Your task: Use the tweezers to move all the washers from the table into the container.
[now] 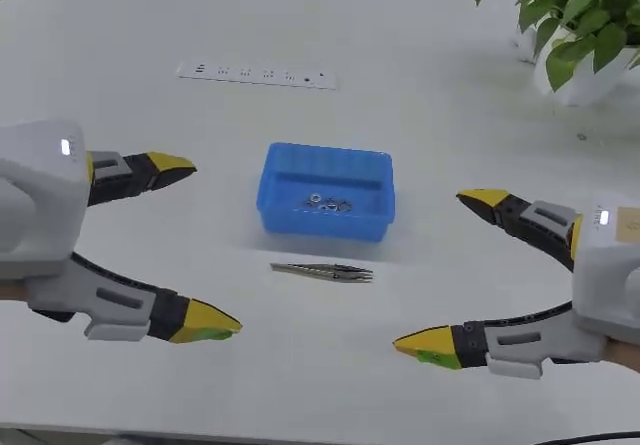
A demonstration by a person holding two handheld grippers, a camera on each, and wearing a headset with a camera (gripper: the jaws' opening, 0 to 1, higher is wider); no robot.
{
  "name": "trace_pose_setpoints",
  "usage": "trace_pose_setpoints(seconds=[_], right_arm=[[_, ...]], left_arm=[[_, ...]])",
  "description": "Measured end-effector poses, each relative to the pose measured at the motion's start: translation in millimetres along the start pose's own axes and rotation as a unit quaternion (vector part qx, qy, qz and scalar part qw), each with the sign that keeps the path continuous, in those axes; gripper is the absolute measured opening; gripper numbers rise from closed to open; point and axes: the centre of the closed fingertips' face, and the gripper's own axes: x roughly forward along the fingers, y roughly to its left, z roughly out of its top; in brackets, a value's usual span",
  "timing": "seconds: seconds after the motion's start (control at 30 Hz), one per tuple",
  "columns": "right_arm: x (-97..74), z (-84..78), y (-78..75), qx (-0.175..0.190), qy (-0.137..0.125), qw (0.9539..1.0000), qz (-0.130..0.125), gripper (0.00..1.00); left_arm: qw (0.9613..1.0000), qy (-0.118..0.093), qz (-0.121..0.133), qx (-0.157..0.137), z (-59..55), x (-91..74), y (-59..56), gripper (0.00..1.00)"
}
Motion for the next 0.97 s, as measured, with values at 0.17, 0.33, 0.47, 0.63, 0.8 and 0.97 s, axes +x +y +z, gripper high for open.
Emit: trace_pose_setpoints(seconds=[0.17, 0.33, 0.47, 0.63, 0.8, 0.97], right_arm=[[0.8, 0.1, -5.7, 0.003, 0.002, 1.0, -0.004, 1.0], [0.5, 3.7, -9.4, 0.002, -0.001, 1.0, -0.003, 1.0], [1.5, 5.0, -8.1, 0.0, 0.001, 1.0, 0.001, 1.0], [2.0, 4.0, -6.3, -0.009, 0.007, 0.9999, -0.001, 1.0], [1.2, -2.8, -3.5, -0.003, 0.023, 0.9997, -0.001, 1.0], [2.5, -4.2, -3.0, -0.009, 0.03, 0.9995, -0.005, 1.0]], left_arm=[[1.0, 0.006, 0.001, 0.006, 1.2, -1.1, 8.0, 0.99], [1.0, 0.002, -0.002, 0.008, 10.2, -0.8, 12.3, 0.99], [1.0, -0.005, -0.007, 0.002, 14.4, 0.3, 12.0, 0.99], [0.9998, 0.018, 0.002, 0.009, 6.1, 0.2, 12.5, 0.96], [0.9999, 0.01, 0.007, -0.001, 6.0, -5.4, 14.8, 0.94], [0.9996, 0.024, 0.01, 0.012, 0.0, -7.2, 13.9, 0.94]])
